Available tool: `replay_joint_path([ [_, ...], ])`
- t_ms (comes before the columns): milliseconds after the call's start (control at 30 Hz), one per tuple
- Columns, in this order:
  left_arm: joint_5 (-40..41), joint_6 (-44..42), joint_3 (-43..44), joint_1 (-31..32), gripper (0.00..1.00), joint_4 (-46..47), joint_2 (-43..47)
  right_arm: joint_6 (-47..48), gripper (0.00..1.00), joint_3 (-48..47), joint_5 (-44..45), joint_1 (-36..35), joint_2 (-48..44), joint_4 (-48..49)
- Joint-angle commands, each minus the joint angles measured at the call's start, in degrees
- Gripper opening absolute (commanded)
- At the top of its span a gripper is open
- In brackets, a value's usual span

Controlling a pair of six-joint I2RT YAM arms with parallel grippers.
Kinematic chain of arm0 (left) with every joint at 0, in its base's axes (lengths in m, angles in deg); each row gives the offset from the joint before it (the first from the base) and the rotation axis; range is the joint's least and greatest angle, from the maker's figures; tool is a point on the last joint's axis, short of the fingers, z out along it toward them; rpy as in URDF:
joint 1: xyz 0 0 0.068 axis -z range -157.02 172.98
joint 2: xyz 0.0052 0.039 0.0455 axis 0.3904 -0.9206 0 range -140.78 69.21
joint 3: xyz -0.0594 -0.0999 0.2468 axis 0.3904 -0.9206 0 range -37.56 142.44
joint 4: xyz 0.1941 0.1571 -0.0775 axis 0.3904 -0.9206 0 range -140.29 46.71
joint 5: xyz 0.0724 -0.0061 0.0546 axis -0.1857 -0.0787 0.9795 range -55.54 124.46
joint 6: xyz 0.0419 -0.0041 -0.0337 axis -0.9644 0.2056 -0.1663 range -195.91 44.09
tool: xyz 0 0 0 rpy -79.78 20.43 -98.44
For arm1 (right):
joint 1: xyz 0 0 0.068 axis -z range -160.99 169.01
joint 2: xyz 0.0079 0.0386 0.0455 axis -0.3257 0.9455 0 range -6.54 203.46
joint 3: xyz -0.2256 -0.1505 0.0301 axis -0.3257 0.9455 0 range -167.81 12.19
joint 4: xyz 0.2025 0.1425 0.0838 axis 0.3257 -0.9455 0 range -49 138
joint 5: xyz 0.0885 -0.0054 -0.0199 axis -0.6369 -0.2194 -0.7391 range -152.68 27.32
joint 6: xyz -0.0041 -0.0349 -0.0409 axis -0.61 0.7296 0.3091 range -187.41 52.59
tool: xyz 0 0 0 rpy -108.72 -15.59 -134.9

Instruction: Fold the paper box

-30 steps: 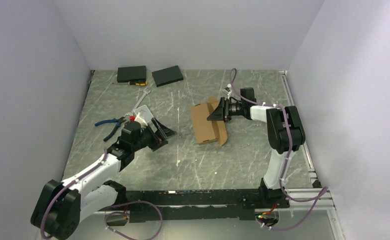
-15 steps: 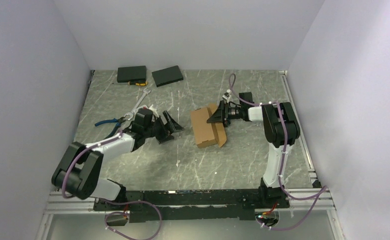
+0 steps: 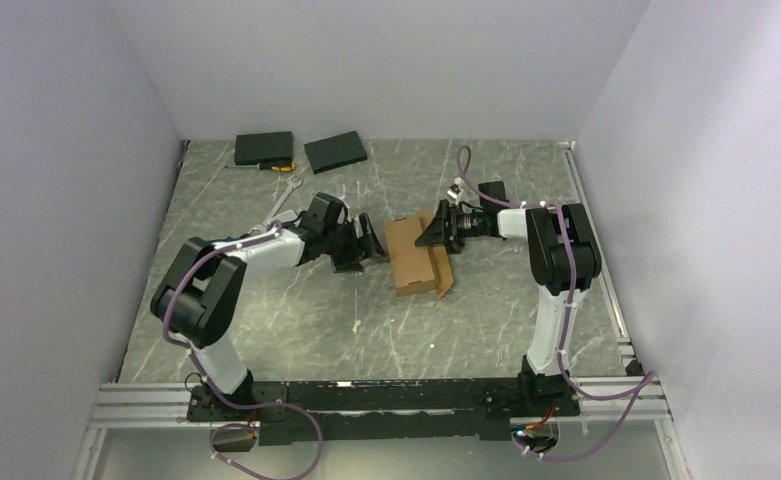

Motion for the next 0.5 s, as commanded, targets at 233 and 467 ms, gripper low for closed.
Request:
replay_joint_path([
  [233, 5.67, -8.24, 10.59, 1.65, 0.84, -13.88, -5.93, 7.94, 0.81, -3.83, 6.27, 0.57, -2.04, -8.86],
  [467, 6.95, -8.67, 10.77, 1.71, 0.84, -14.67, -3.63, 13.61, 0.89, -5.23, 12.55, 0.85, -4.71, -13.99],
])
